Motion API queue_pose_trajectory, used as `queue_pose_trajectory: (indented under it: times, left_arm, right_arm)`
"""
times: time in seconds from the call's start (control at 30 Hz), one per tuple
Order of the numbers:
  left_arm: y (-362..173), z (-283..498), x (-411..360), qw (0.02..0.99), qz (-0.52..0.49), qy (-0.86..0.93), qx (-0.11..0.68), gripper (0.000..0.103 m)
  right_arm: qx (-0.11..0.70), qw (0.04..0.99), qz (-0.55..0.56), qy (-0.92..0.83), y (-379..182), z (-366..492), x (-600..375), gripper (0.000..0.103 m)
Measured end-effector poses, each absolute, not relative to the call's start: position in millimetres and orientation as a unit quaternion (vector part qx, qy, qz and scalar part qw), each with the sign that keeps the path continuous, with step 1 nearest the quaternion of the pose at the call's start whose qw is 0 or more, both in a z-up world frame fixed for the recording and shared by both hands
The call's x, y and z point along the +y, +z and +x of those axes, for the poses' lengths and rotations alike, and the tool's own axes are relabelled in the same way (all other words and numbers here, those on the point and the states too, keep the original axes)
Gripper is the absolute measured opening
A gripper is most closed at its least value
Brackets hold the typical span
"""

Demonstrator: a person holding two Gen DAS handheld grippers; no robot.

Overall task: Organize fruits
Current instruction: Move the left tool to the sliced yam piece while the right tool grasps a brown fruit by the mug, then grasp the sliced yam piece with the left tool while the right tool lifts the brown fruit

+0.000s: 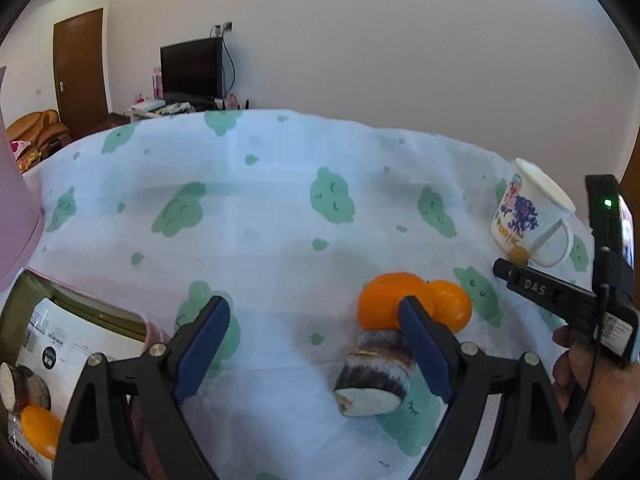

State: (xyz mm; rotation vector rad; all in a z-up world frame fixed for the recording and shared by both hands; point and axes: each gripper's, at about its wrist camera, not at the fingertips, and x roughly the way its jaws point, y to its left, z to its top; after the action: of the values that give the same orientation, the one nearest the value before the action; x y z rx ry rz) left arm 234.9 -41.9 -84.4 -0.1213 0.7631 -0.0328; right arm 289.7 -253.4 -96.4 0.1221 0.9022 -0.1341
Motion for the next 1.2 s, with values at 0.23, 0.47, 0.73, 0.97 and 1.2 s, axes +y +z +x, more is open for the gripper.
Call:
queue_pose_trajectory:
  times: [0.23, 0.47, 0.73, 0.97, 1.2]
  left_arm:
    - [-85, 234, -37, 0.93, -0.056, -0.006, 0.364, 0.088]
    - [-85, 235, -36, 0.929, -0.048, -0.011, 0.367, 0.088]
    - [-81, 218, -32, 0.934, -0.046, -0.015, 0.353, 0.087]
    - [-79, 209, -39, 0.939, -0.033, -0.037, 0.341, 0.087]
    - [-86, 212, -53, 0.926, -0.007, -0.076, 0.371, 0.086]
  right_arm:
    - [0.435, 0.895, 0.055, -0.086, -93, 300, -251, 0.027]
    - [0.424, 0.903, 0.058, -0.044, -89, 288, -252, 0.025]
    - [0.395, 0.917, 0.06, 0.013, -79, 237, -240, 0.025]
    - [0.371, 0.925, 0.063, 0.062, -75, 205, -232, 0.025]
    - [0.342, 0.935, 0.042, 0.077, -67, 191, -222, 0.025]
